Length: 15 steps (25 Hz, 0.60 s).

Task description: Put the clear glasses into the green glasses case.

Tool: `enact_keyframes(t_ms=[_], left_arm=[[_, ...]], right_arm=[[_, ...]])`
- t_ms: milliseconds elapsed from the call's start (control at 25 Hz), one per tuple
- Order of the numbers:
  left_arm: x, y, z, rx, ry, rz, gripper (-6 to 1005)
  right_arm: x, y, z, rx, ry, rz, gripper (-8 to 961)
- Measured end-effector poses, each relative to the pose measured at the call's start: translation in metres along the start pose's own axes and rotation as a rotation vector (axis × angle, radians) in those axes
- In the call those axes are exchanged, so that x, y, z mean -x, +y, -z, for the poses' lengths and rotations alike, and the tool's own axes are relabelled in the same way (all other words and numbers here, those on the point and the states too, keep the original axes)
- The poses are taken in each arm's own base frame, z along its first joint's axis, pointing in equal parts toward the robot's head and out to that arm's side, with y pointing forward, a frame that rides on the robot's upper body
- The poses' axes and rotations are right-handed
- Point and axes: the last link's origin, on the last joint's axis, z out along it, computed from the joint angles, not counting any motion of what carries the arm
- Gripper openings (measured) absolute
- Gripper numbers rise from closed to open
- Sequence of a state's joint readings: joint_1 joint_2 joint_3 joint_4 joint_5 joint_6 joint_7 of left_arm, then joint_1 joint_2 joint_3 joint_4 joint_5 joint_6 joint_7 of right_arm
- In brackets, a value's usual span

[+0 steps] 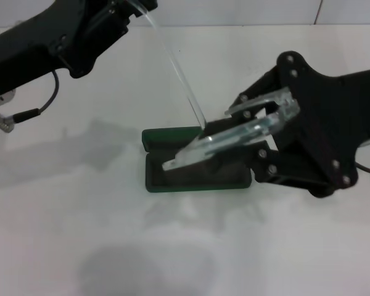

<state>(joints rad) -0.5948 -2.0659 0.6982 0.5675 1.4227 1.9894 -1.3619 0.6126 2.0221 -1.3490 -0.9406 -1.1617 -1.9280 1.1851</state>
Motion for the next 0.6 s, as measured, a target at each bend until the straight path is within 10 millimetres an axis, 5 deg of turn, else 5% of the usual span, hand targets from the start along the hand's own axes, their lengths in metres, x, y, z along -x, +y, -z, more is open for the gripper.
enact_keyframes(t_ms=[600], left_arm=[[-0.0009, 0.0065, -0.0087, 0.079, -0.002, -0.004, 56]], right_arm=[[-0.0057, -0.0064, 0.0024, -0.038, 0.011, 0.001, 123]])
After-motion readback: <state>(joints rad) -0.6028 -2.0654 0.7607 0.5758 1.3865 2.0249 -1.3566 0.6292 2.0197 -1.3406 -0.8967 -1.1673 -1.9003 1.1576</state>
